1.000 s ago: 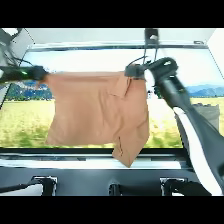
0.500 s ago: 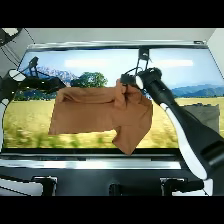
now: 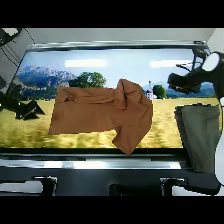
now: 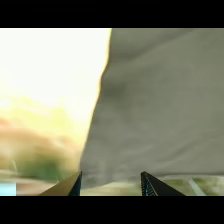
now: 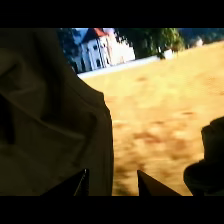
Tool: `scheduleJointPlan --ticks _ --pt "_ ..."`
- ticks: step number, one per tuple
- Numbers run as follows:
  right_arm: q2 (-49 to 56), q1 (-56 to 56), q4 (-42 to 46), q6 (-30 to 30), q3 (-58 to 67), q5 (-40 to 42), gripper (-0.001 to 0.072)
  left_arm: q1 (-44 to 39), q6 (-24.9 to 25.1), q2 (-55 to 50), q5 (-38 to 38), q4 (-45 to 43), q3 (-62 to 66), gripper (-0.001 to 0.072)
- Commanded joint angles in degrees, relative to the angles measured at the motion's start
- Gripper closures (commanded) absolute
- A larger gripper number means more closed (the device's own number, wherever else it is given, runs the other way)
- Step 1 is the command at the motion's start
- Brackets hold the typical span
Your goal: Fold the shirts.
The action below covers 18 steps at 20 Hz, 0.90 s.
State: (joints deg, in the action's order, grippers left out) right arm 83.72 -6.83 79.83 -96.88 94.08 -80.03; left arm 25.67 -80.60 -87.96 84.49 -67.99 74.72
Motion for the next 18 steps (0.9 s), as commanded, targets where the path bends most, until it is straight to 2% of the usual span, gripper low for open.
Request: scheduleJointPlan --ticks 1,6,8,12,13,15,16,17,18 --pt "-0.5 -5.9 -6.0 9.7 -2.8 -12.3 0.0330 5.4 5.1 1.6 -2.5 -1.2 -12.0 0.0238" --pt "-0.5 -5.9 -6.3 10.3 -4.7 -12.0 0.0330 4.9 9.4 -0.5 -4.5 1.6 -16.7 0.0243" --pt "-0.5 -5.9 -6.3 10.2 -4.7 -12.2 0.0330 4.5 9.7 -1.1 -5.8 3.7 -16.8 0.0270" --pt "-0.5 -5.9 -6.3 10.1 -4.7 -13.5 0.0330 3.5 9.7 -2.8 -6.2 5.8 -16.8 0.0271" --pt "-0.5 -5.9 -6.3 10.1 -4.7 -13.6 0.0330 2.9 9.7 -3.0 -6.6 6.2 -16.8 0.0297" --pt "-0.5 -5.9 -6.3 10.1 -4.7 -13.6 0.0329 1.6 9.5 -3.0 -8.4 6.3 -16.8 0.0396" --pt "-0.5 -5.9 -6.3 9.8 -5.0 -13.6 0.0328 1.2 9.2 -3.0 -9.2 6.3 -16.8 0.0483" --pt "-0.5 -5.7 -6.3 9.0 -6.0 -13.6 0.0326 1.0 9.1 -2.9 -9.5 6.3 -16.8 0.0612" --pt "-0.5 -5.5 -7.4 9.0 -8.0 -13.5 0.0305 1.0 9.1 -2.9 -9.5 6.3 -16.8 0.0681"
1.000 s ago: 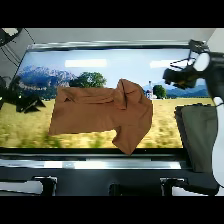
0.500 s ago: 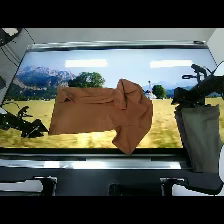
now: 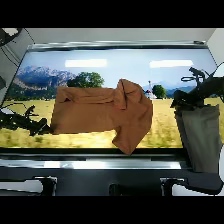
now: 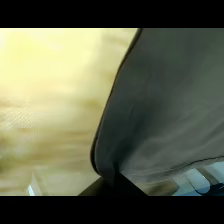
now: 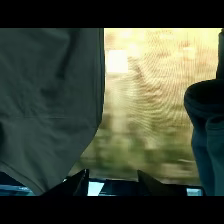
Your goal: Fold the shirts.
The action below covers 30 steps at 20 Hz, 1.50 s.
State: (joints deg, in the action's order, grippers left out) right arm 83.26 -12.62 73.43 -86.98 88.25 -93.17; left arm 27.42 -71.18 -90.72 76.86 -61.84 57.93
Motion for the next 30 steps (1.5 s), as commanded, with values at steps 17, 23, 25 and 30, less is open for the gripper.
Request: scheduleJointPlan --ticks 17,23,25,30 --pt "9.4 6.4 -19.9 -2.2 -29.0 29.2 0.0614 -0.7 2.2 4.4 0.0 0.4 0.1 0.0681" --pt "-1.3 6.3 -13.6 5.4 -12.5 27.1 0.0660 -0.7 0.6 15.3 -3.1 4.3 14.9 0.0684" --pt "-9.7 6.3 -9.0 5.4 -0.9 33.2 0.0660 -0.7 -2.1 23.0 -10.4 9.4 25.6 0.0684" --pt "-31.8 6.3 0.2 5.1 15.8 51.4 0.0660 -0.7 -5.4 41.8 -29.6 7.6 45.8 0.0683"
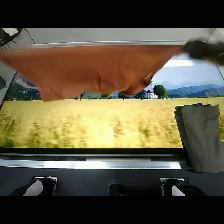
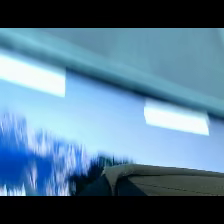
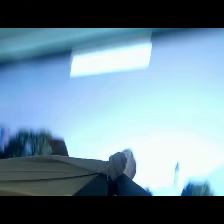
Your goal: Fold the shirts.
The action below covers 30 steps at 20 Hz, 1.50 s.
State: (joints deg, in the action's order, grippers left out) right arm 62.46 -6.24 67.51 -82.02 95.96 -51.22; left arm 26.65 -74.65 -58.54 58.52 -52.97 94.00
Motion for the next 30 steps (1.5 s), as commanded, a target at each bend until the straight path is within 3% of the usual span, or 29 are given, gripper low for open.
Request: scheduleJointPlan --ticks 1,6,10,13,17,20,22,24,26,30 --pt "-14.5 0.0 6.8 -0.5 8.0 9.1 0.0660 0.1 -2.0 12.8 -11.4 -2.0 10.0 0.0683" --pt "-24.9 0.0 12.8 -7.4 8.0 0.7 0.0660 -0.1 -11.0 20.4 -9.6 -6.1 10.0 0.0683" --pt "-26.8 0.0 12.9 -7.6 8.1 -0.2 0.0660 -0.1 -11.1 20.7 -8.7 -5.6 10.0 0.0683" --pt "-24.6 0.0 13.8 -11.5 8.0 -3.0 0.0660 -0.1 -11.1 18.8 -5.7 -5.8 10.0 0.0683" --pt "-14.3 0.0 13.9 -14.1 8.0 -15.2 0.0660 -0.1 -9.7 11.3 2.1 -5.7 5.5 0.0683" --pt "1.3 0.0 13.4 -11.6 7.2 -30.5 0.0660 -1.2 -5.1 2.3 6.0 -6.5 -3.1 0.0683" --pt "13.1 0.0 8.5 -9.7 4.7 -33.3 0.0661 -3.5 -4.1 -5.4 6.8 -8.9 -10.1 0.0684" --pt "24.4 1.5 4.4 -8.4 3.5 -29.0 0.0662 -5.5 -3.3 -14.7 5.4 -9.4 -14.2 0.0683" --pt "33.6 3.9 3.2 -8.4 3.7 -19.3 0.0661 -7.5 -3.1 -24.7 3.8 -9.4 -12.8 0.0683" --pt "40.0 5.4 0.5 -13.7 3.7 1.4 0.0660 -9.7 -3.4 -39.8 3.2 -8.9 -2.1 0.0683"
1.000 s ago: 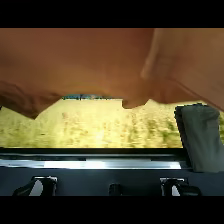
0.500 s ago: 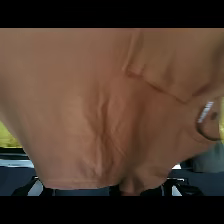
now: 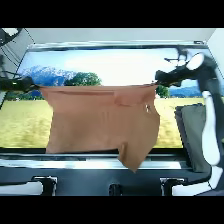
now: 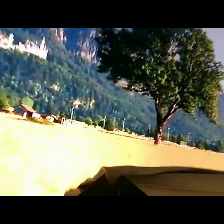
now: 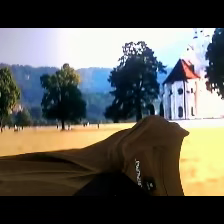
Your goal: Fold the shirts.
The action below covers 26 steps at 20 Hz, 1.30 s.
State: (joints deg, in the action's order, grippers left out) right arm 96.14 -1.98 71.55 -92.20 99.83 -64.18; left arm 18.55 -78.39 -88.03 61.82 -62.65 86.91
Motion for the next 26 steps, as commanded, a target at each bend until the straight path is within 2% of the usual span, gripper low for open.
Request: scheduleJointPlan --ticks 1,2,4,7,9,10,16,23,26 --pt "6.6 1.0 -3.3 -5.4 -0.2 18.3 0.0660 -1.8 -0.4 -12.4 -0.5 0.9 7.5 0.0683" --pt "6.7 1.0 -2.4 -5.8 -0.2 20.6 0.0660 -1.8 -0.7 -14.0 -0.9 1.0 9.4 0.0683" --pt "6.4 1.0 -1.8 -5.6 -0.2 18.5 0.0660 -1.8 -0.6 -15.3 -0.2 0.9 11.2 0.0682" --pt "4.1 1.0 3.6 -0.5 -0.2 4.3 0.0659 -0.8 3.0 -14.3 6.1 0.4 11.2 0.0682" --pt "3.4 1.1 6.7 -0.1 -0.2 -9.1 0.0659 0.0 3.0 -14.5 13.3 0.0 10.8 0.0682" --pt "3.9 1.1 6.7 -0.1 -0.6 -13.3 0.0659 0.0 3.0 -14.8 15.9 -0.4 9.9 0.0682" --pt "7.5 1.1 5.5 -3.2 -4.2 -14.9 0.0659 -1.4 1.7 -18.6 28.0 -2.1 7.6 0.0682" --pt "6.9 1.1 4.3 -3.1 -4.4 -21.5 0.0660 -1.4 1.0 -19.3 28.7 -4.7 7.5 0.0682" --pt "7.1 1.1 4.1 -3.8 -7.2 -20.7 0.0660 -1.4 1.7 -19.8 28.7 -5.1 7.5 0.0683"
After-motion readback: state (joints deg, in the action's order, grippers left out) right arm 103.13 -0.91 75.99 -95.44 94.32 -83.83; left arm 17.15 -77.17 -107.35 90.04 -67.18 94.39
